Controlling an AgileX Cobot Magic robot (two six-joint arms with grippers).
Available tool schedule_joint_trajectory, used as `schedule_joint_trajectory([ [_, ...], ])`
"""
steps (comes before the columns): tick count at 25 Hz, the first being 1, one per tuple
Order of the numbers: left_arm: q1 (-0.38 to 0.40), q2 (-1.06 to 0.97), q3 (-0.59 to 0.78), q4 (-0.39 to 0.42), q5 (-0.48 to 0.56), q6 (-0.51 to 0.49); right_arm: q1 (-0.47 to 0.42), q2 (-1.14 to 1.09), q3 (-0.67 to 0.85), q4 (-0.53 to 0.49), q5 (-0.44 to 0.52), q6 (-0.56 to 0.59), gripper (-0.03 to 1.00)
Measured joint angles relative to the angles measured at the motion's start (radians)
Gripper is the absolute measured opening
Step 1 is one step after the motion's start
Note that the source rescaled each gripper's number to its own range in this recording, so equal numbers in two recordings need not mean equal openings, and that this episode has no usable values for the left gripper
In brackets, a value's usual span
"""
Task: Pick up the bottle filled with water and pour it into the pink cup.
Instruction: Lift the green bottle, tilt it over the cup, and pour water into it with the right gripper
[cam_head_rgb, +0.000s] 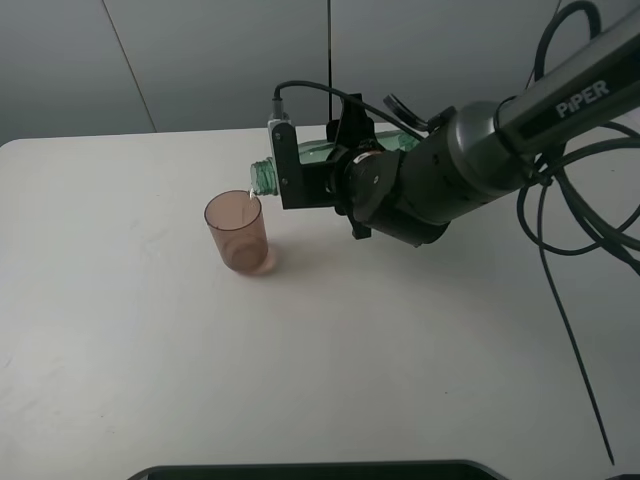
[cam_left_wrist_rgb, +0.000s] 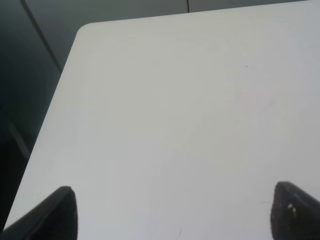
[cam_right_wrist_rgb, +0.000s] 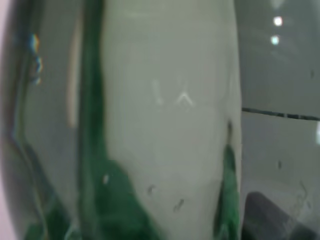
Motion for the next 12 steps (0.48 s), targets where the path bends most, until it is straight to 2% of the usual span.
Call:
schedule_joint_trajectory([
  [12,0.000,0.000,0.000,0.000,0.000,0.000,0.008,0.000,0.000,0.000,-0.020,-0.001,0.00],
])
